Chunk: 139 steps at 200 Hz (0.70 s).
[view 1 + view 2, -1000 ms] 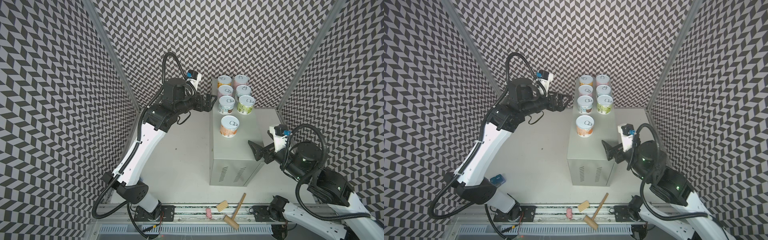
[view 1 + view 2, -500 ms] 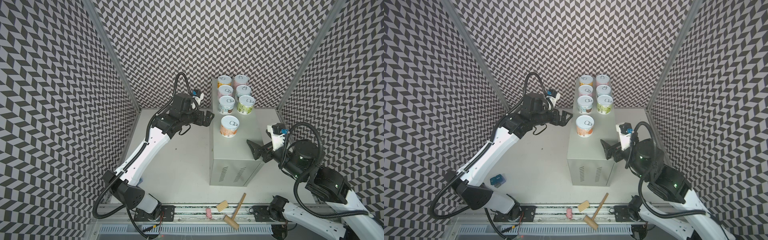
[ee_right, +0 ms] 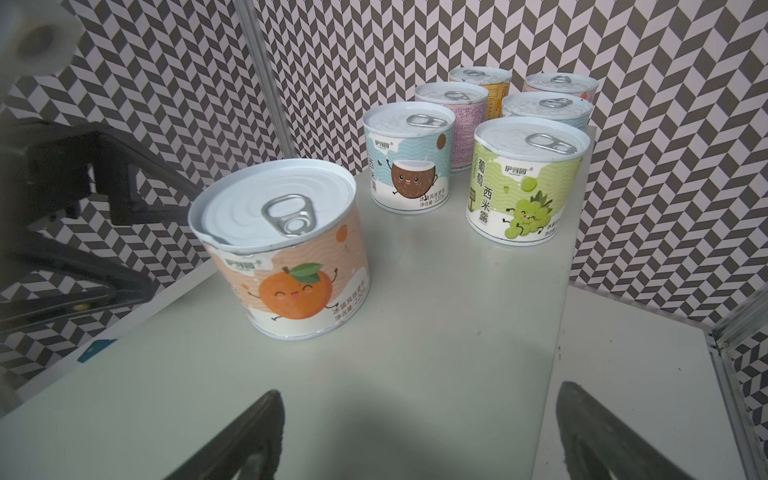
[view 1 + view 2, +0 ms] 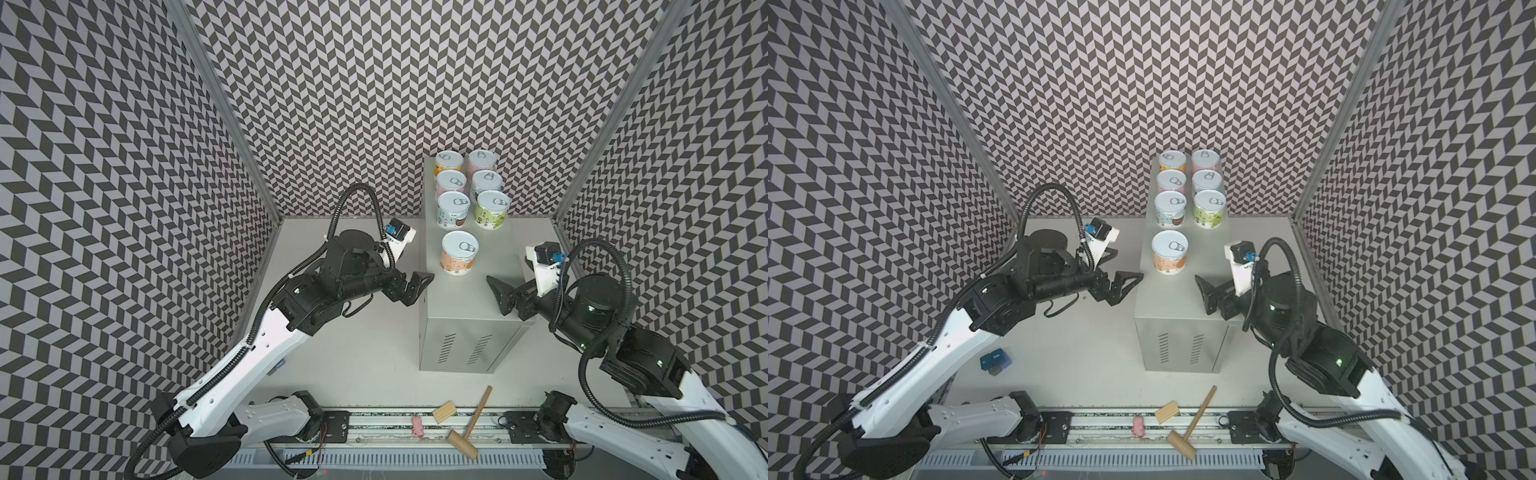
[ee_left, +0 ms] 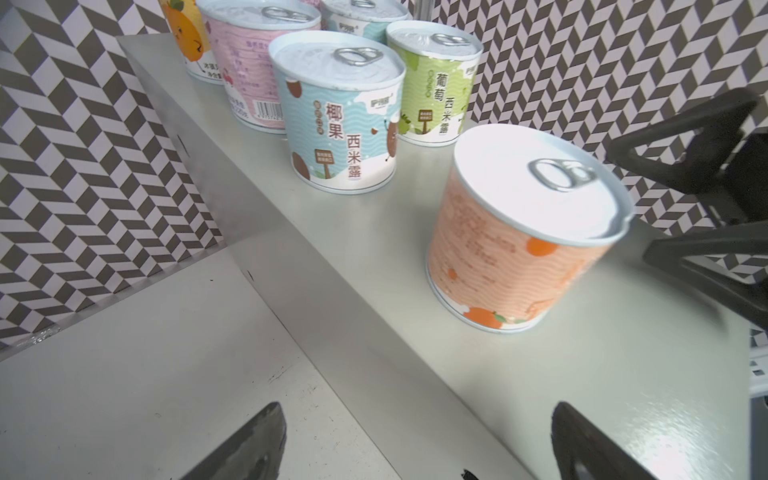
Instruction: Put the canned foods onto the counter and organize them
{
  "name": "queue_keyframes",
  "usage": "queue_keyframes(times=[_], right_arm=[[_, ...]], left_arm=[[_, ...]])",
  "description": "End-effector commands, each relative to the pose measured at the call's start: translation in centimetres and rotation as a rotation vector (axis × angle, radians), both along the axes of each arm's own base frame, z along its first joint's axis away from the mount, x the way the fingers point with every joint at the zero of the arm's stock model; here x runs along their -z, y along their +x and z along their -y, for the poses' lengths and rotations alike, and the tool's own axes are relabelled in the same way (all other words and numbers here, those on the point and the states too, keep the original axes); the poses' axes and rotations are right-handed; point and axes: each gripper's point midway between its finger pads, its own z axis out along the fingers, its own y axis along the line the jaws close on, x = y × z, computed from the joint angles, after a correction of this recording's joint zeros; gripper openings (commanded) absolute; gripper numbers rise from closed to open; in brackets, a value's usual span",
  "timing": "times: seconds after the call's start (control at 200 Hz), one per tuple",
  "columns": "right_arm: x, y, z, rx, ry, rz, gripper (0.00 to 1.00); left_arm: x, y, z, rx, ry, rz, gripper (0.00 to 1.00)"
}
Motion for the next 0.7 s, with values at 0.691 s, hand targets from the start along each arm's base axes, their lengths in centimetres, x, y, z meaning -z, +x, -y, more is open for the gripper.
queue_keyframes(times=[0.691], right_arm=[[-1.8, 1.1, -2.5, -0.059, 0.077, 0.037, 0.99]], left_arm=[[-1.6, 0.8, 4.3, -0.062, -0.030, 0.139, 0.89]])
